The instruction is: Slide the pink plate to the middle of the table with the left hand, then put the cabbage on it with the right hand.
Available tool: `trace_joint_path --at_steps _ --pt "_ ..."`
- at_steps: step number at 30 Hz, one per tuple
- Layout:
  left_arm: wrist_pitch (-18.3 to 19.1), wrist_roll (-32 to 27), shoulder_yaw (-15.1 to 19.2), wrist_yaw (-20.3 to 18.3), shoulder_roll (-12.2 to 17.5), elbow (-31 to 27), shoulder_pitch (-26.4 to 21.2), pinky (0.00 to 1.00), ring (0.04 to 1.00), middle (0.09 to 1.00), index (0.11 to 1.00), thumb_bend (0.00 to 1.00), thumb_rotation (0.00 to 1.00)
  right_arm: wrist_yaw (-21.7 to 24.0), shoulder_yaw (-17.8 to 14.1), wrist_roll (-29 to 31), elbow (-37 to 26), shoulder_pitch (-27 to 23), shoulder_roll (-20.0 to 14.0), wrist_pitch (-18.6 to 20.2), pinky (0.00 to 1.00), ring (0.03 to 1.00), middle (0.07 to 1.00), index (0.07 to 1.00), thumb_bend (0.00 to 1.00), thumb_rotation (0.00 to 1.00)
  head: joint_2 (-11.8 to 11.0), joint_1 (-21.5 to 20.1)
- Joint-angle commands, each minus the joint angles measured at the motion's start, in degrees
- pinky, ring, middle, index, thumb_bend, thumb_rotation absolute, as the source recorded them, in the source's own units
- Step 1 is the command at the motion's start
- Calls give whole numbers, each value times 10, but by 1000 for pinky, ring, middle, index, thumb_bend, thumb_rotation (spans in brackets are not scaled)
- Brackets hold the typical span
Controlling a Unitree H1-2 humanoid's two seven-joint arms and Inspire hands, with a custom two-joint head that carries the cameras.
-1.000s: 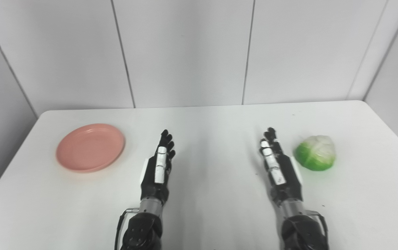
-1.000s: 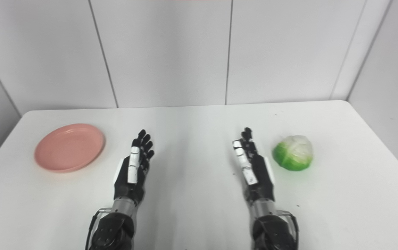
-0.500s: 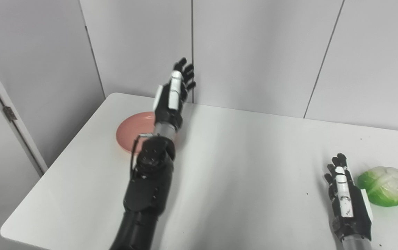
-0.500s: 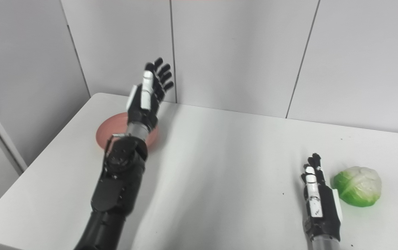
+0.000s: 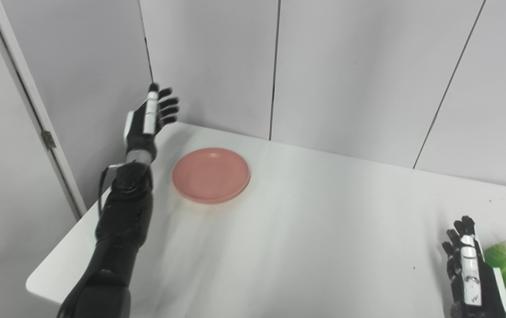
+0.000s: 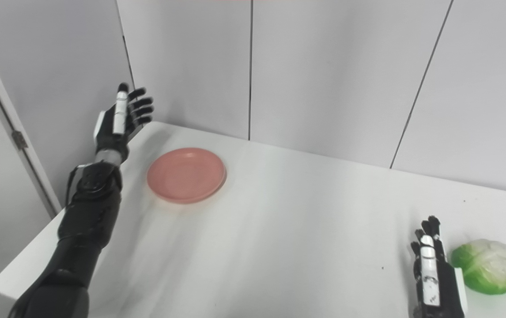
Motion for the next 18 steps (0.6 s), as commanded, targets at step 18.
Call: trace_joint_path --at_steps 18 --pt "-152 -5 -16 -9 37 160 -38 733 731 725 726 800 1000 -9 6 2 -96 0 5 84 1000 1000 1000 1000 423 957 4 11"
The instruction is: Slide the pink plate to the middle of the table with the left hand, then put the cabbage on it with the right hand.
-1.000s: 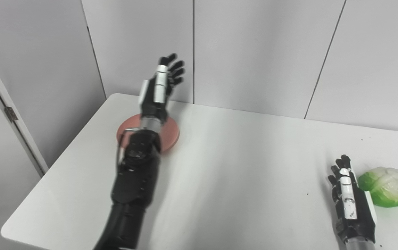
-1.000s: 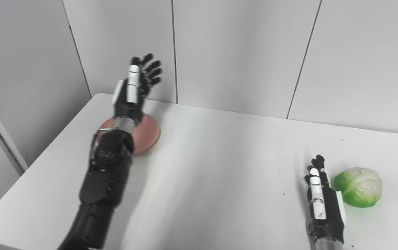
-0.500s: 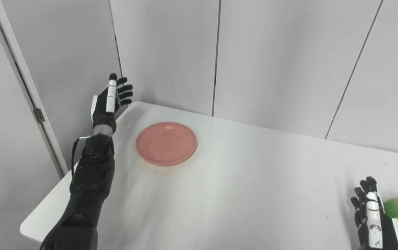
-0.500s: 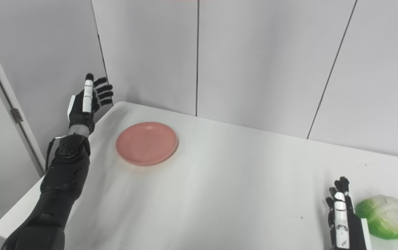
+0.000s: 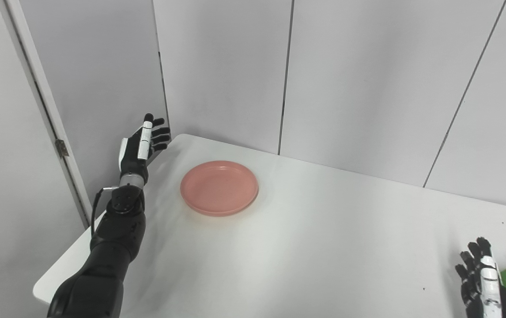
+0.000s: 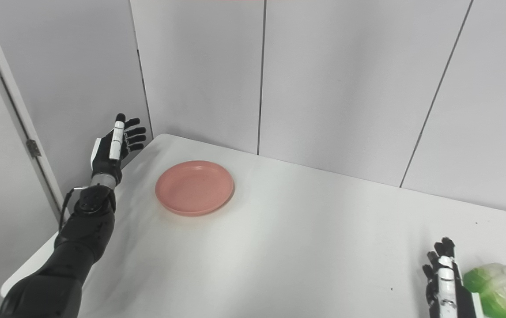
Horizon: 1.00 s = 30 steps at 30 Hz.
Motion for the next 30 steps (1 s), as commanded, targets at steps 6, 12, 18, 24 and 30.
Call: trace_joint_path --at_steps 6,12,18,24,30 --pt "-43 7 -13 20 -10 15 -19 764 760 745 743 819 1000 -4 -1 -2 -32 -11 4 5 1000 1000 1000 1000 447 923 4 1" --pt "-45 -12 -13 5 -36 31 -20 745 769 762 747 816 1000 -7 0 -4 -42 -11 4 17 1000 1000 1000 1000 428 955 7 2" --pt "-56 -11 -23 -6 -51 70 -30 768 780 777 760 814 1000 -11 1 -13 -45 -12 6 16 1000 1000 1000 1000 437 958 9 2" --pt "-75 -13 -32 -16 -60 99 -35 778 794 785 769 826 1000 -12 2 -18 -40 -15 5 9 1000 1000 1000 1000 423 964 9 2" --pt "-66 -26 -31 -38 -65 112 -45 764 783 770 761 837 1000 -11 3 -24 -38 -14 4 1 1000 1000 1000 1000 393 991 13 1"
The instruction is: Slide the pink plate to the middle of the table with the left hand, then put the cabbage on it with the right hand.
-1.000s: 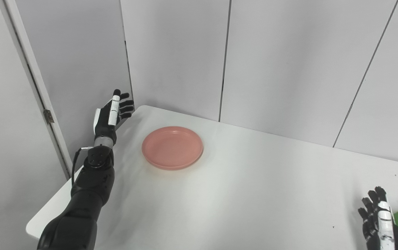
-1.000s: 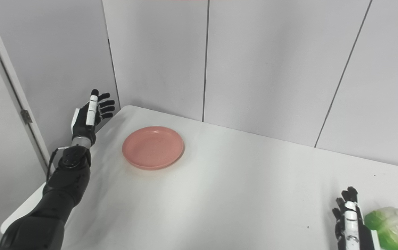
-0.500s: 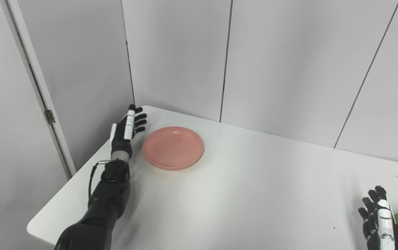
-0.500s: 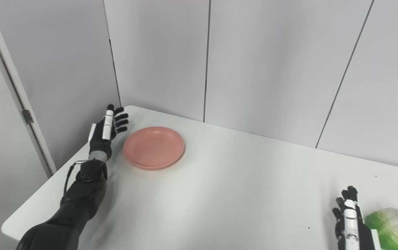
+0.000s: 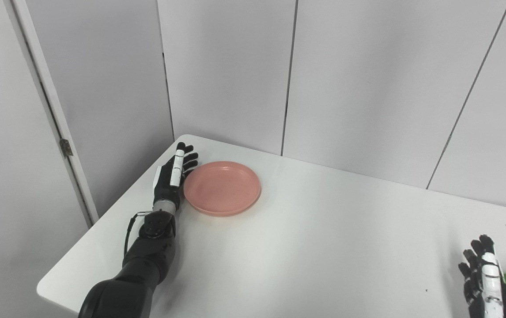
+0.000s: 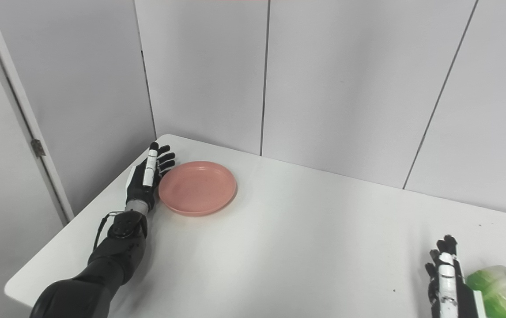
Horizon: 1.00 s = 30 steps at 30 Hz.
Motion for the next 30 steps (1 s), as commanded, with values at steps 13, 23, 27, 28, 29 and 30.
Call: trace_joint_path --at_steps 13,23,27,28,29,30 --pt "69 -21 -17 -48 -50 -120 -17 747 776 758 739 856 994 27 -57 59 2 -72 -37 -96 1000 1000 1000 1000 370 935 27 -55" --pt "105 -29 -30 -90 -82 -127 -35 758 801 779 756 848 990 -2 -144 152 -173 -133 -152 41 1000 976 981 973 382 823 65 -192" --pt "91 -25 -37 -100 -90 -93 -54 741 792 777 754 849 999 -29 -171 191 -204 -174 -183 94 1000 971 981 973 376 781 76 -262" --pt "93 -26 -38 -101 -93 -91 -56 751 792 777 756 844 999 -33 -173 192 -209 -182 -188 102 1000 980 987 978 370 793 77 -267" --pt "100 -24 -41 -98 -99 -98 -55 760 794 777 760 837 1000 -41 -176 189 -216 -193 -194 112 1000 985 991 979 369 782 83 -298" --pt "105 -23 -43 -97 -103 -103 -54 770 799 780 767 827 1000 -47 -178 187 -221 -201 -198 118 1000 985 991 973 375 736 83 -298"
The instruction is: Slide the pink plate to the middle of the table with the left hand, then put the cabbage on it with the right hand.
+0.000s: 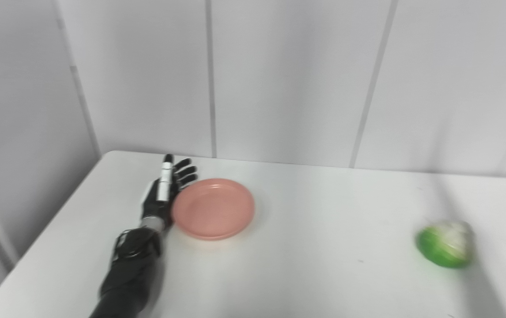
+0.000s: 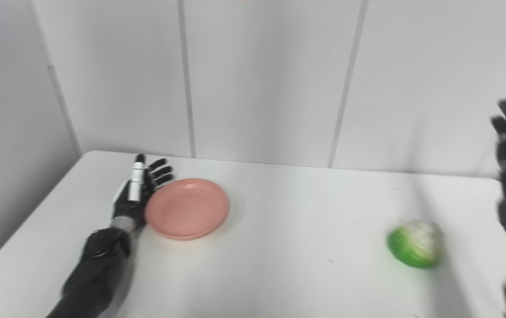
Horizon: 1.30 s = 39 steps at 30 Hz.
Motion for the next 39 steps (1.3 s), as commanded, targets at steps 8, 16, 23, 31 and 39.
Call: trace_joint_path --at_steps 8,16,23,31,39 --pt "-4 9 -29 -28 -31 -12 -32 768 785 775 762 828 992 -34 -25 -12 -63 -67 -58 55 937 930 951 933 436 747 18 -112" --pt "-5 -5 -40 -58 -64 -18 -26 748 807 799 779 809 999 -15 1 -58 -60 -34 -105 71 933 903 923 893 515 682 23 -187" --pt "-7 -3 -45 -65 -90 -26 -22 744 798 786 760 826 1000 18 149 -100 7 7 -234 73 936 942 931 925 647 556 14 -237" --pt "-1 -24 -39 -91 -96 -25 -20 770 795 781 753 850 967 123 278 -251 77 -12 -295 73 847 916 916 916 866 450 9 -267" --pt "5 -18 -45 -90 -94 -38 -10 754 788 772 751 833 980 238 280 -359 116 -35 -270 73 791 952 990 940 929 342 11 -269"
